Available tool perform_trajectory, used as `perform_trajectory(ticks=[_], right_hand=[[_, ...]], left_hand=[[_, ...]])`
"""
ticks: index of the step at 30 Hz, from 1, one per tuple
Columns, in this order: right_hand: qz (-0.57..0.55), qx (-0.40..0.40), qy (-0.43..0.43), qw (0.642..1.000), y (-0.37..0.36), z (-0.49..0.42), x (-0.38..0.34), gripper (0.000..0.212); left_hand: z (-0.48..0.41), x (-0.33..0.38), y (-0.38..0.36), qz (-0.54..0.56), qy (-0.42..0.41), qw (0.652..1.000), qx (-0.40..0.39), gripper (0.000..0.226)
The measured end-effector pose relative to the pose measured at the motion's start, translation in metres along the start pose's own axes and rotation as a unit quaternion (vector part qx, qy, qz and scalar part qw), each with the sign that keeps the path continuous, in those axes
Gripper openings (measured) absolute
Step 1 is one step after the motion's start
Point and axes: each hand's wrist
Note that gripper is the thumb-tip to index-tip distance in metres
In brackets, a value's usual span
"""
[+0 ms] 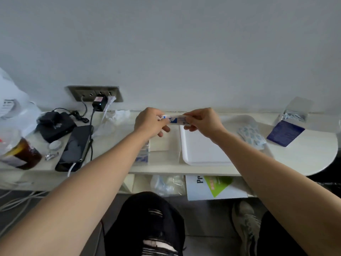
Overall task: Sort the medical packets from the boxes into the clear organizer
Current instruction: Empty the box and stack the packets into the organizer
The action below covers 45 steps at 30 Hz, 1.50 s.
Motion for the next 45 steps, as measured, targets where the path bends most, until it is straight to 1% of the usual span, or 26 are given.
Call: perform_trajectory(ticks=[3,5,8,9,11,13,14,15,17,22,25,28,29,32,36,38,42,44,45], right_hand=[[-0.029,-0.022,-0.005,0.999,-0.026,-0.011,-0.014,0.016],[-0.04,-0.032,-0.023,0.998,-0.038,-0.017,-0.022,0.015],[-0.026,-0.078,-0.084,0.993,-0.055,-0.021,-0.032,0.014],[-0.025,-0.1,-0.102,0.989,-0.063,-0.022,-0.035,0.015],[-0.018,-0.145,-0.134,0.98,-0.082,-0.023,-0.04,0.017],[0.011,-0.175,-0.163,0.971,-0.1,-0.025,-0.041,0.016],[0.035,-0.181,-0.173,0.967,-0.109,-0.027,-0.04,0.014],[0.069,-0.183,-0.177,0.965,-0.119,-0.03,-0.039,0.01],[0.146,-0.184,-0.18,0.955,-0.132,-0.034,-0.032,0.008],[0.264,-0.212,-0.192,0.921,-0.149,-0.036,-0.02,0.021],[0.286,-0.193,-0.19,0.919,-0.148,-0.038,-0.018,0.021],[0.278,-0.167,-0.199,0.925,-0.146,-0.041,-0.015,0.024],[0.28,-0.168,-0.201,0.923,-0.146,-0.041,-0.015,0.026],[0.286,-0.203,-0.206,0.914,-0.148,-0.038,-0.017,0.028],[0.237,-0.204,-0.197,0.929,-0.139,-0.034,-0.023,0.025],[0.222,-0.196,-0.168,0.94,-0.128,-0.028,-0.028,0.021],[0.142,-0.158,-0.07,0.975,-0.094,-0.008,-0.041,0.013],[0.122,-0.127,-0.032,0.984,-0.073,0.001,-0.045,0.012],[0.118,-0.106,-0.021,0.987,-0.057,0.008,-0.044,0.013]], left_hand=[[0.012,-0.024,0.025,0.05,0.032,0.998,0.033,0.019],[0.019,-0.04,0.036,0.061,0.055,0.994,0.076,0.02],[0.026,-0.065,0.051,-0.001,0.103,0.983,0.153,0.016],[0.029,-0.072,0.055,-0.02,0.113,0.981,0.158,0.014],[0.035,-0.082,0.058,-0.044,0.132,0.982,0.129,0.016],[0.039,-0.09,0.056,-0.064,0.155,0.982,0.091,0.035],[0.04,-0.093,0.054,-0.071,0.158,0.981,0.084,0.042],[0.042,-0.097,0.054,-0.076,0.157,0.981,0.084,0.044],[0.042,-0.101,0.052,-0.081,0.156,0.981,0.083,0.043],[0.042,-0.111,0.054,-0.086,0.152,0.982,0.077,0.038],[0.042,-0.115,0.053,-0.079,0.147,0.983,0.082,0.037],[0.041,-0.117,0.052,-0.083,0.139,0.983,0.084,0.036],[0.041,-0.117,0.052,-0.085,0.138,0.983,0.085,0.036],[0.041,-0.118,0.052,-0.085,0.139,0.983,0.086,0.035],[0.043,-0.118,0.054,-0.085,0.137,0.983,0.083,0.035],[0.046,-0.113,0.054,-0.096,0.126,0.983,0.096,0.033],[0.044,-0.082,0.048,-0.108,0.062,0.98,0.158,0.026],[0.038,-0.062,0.04,-0.087,0.015,0.983,0.164,0.021],[0.033,-0.047,0.031,-0.077,-0.008,0.985,0.154,0.018]])
Point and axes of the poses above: each hand's wrist, its own z-axis away from the middle knuckle, its own y-axis out of the back of the hand, x = y × z, and after that the axes turned 13 degrees about -x, right-handed
